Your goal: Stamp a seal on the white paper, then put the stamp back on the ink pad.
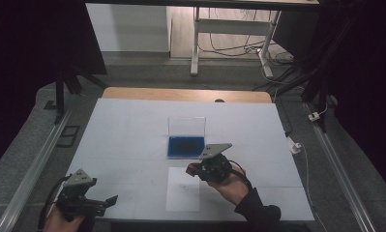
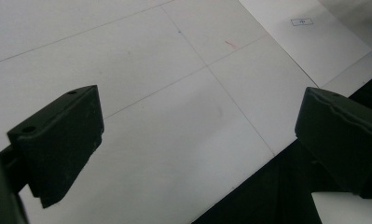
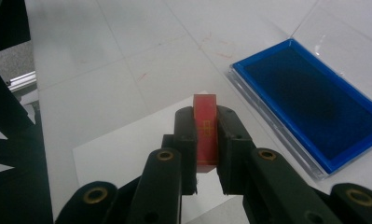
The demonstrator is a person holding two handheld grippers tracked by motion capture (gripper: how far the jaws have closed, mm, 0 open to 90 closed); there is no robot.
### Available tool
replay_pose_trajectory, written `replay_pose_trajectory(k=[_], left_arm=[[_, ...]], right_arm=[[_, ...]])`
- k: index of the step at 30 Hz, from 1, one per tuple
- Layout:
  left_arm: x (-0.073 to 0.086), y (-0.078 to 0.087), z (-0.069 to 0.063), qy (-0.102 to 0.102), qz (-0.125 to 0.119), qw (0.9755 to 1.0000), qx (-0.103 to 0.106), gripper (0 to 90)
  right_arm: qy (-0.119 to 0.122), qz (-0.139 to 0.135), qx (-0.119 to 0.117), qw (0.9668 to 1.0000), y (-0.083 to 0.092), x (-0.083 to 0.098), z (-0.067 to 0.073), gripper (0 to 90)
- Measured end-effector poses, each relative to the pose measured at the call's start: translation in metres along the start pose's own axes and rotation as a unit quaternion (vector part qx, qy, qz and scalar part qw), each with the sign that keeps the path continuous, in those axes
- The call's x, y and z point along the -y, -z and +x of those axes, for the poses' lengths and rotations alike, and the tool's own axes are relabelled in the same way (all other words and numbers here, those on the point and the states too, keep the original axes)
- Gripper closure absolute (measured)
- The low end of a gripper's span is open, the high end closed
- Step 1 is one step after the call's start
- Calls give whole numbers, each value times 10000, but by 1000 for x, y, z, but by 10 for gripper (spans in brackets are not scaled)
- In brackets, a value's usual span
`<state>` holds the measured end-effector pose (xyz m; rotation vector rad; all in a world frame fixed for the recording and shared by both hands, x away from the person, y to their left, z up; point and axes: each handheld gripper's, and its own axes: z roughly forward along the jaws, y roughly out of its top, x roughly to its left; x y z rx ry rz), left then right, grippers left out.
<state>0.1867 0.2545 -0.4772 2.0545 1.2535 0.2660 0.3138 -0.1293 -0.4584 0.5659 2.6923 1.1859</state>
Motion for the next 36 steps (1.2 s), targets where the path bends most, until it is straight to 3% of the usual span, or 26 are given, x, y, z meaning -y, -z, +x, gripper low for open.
replay_pose_trajectory(k=[10, 17, 36], left_arm=[[0, 0, 0, -2, 4, 10000, -1, 16], [0, 0, 0, 0, 0, 10000, 4, 16], [0, 0, 1, 33, 1, 10000, 13, 15]], right_arm=[[-102, -110, 127, 9998, 4, -1, -9, 797], [-304, -145, 61, 9994, 3, -2, -16, 797], [-325, -253, 108, 9991, -6, -14, -29, 797]])
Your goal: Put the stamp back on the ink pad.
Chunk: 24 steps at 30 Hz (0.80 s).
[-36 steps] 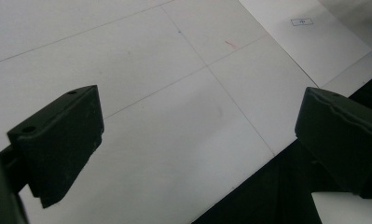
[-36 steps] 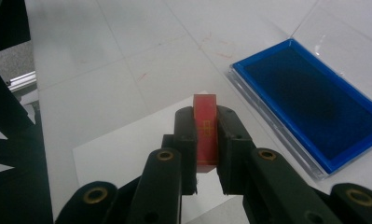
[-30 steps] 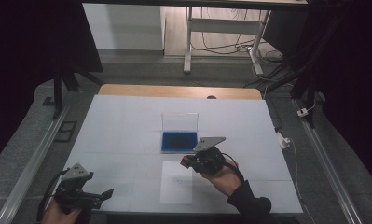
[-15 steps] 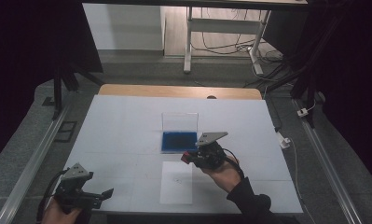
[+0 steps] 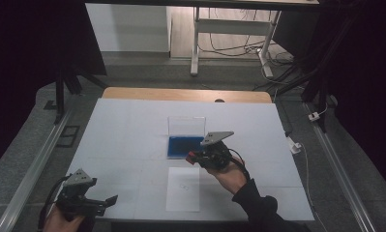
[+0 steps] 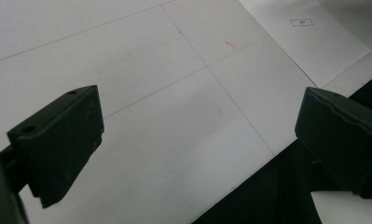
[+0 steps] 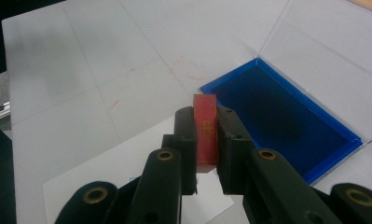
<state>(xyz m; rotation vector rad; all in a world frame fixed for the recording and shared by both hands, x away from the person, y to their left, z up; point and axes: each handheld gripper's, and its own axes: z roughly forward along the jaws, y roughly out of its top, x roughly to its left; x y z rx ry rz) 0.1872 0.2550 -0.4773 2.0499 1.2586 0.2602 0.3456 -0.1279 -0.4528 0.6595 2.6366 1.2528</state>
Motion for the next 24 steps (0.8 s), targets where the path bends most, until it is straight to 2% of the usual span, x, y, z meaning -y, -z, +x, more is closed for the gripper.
replay_pose_trajectory(k=[7, 24], left_arm=[[0, 0, 0, 0, 13, 10000, -11, 16], [0, 0, 1, 29, 3, 10000, 13, 16]], right_arm=[[-21, 19, 95, 10000, -3, -3, -7, 797], [-111, 89, 343, 9993, -24, -13, -29, 796]])
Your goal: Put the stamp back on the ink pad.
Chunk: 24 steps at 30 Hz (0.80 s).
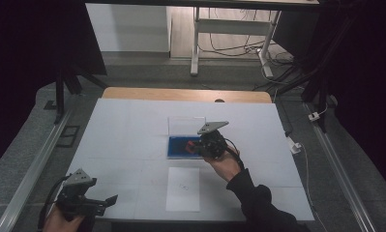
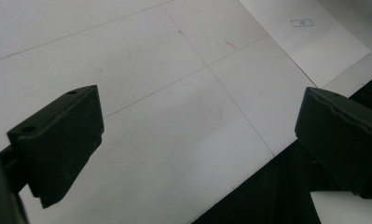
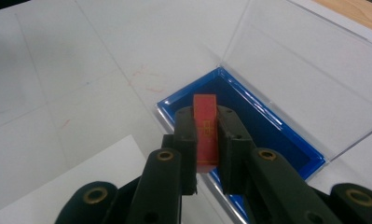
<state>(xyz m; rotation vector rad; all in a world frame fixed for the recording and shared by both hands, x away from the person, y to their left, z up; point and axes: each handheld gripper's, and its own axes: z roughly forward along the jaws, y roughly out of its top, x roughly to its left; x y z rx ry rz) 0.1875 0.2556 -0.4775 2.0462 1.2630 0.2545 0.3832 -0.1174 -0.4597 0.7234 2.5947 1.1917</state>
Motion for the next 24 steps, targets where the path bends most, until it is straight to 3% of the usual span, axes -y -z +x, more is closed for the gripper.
replay_pose_trajectory(k=[24], left_arm=[[0, 0, 0, -5, -12, 10000, 4, 15]], right_arm=[[-75, 275, 199, 9994, -40, -4, -21, 797]])
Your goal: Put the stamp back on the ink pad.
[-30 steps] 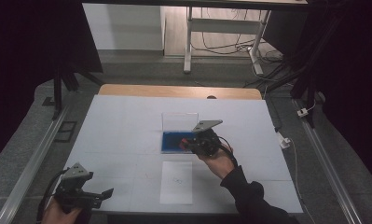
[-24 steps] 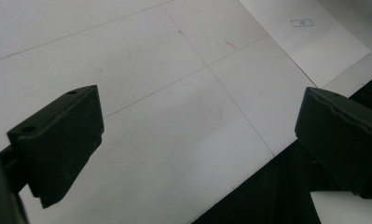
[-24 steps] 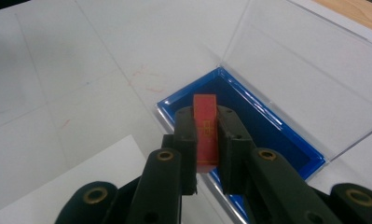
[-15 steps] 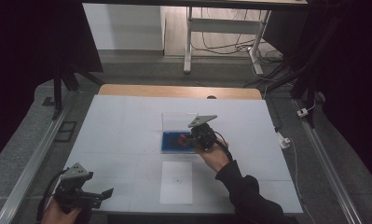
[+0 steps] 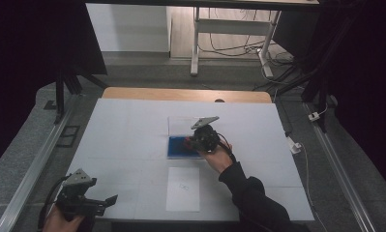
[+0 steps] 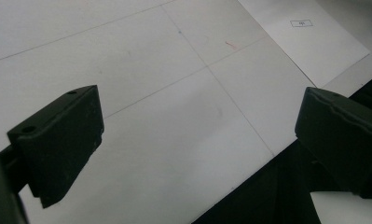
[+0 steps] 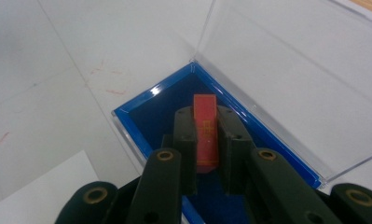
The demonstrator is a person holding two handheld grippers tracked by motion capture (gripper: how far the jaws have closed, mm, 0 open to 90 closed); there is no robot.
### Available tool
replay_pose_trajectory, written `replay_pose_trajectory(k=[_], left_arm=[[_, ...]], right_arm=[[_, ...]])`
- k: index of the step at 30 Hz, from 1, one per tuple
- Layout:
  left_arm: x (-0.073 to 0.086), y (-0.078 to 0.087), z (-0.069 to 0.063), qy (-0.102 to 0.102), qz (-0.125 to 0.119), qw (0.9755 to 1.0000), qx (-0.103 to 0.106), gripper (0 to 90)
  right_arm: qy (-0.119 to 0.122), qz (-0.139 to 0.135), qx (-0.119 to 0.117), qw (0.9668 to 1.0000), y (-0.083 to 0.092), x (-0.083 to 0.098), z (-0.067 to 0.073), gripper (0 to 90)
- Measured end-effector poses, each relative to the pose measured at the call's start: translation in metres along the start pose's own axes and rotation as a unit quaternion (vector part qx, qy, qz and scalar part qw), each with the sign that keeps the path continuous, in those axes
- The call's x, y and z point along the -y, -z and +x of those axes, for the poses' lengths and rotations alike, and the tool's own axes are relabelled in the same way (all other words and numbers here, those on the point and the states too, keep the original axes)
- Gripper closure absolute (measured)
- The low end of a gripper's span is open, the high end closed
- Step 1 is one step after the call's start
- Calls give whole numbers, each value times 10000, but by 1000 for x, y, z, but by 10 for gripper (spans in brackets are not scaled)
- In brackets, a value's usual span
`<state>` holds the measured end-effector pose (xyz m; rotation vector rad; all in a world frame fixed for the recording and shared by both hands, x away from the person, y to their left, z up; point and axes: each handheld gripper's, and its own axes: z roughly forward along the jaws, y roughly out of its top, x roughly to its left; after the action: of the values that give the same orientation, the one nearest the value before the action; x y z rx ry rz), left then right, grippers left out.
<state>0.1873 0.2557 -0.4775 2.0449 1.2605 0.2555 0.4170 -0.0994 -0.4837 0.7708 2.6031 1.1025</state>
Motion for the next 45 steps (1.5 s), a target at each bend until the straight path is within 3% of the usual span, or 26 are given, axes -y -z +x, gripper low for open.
replay_pose_trajectory(k=[10, 23, 32, 45], left_arm=[[0, 0, 0, -9, -4, 10000, 6, 16], [0, 0, 0, -8, 6, 10000, 11, 16], [0, 0, 0, 8, 7, 10000, 11, 16], [0, 0, 0, 9, -13, 10000, 7, 16]], right_arm=[[98, 196, 131, 9997, -12, 0, -2, 796], [91, 139, 108, 9998, -17, 1, -3, 761], [-14, -117, 31, 9999, 2, -8, -3, 687], [-82, -284, -216, 9993, 33, -5, 9, 470]])
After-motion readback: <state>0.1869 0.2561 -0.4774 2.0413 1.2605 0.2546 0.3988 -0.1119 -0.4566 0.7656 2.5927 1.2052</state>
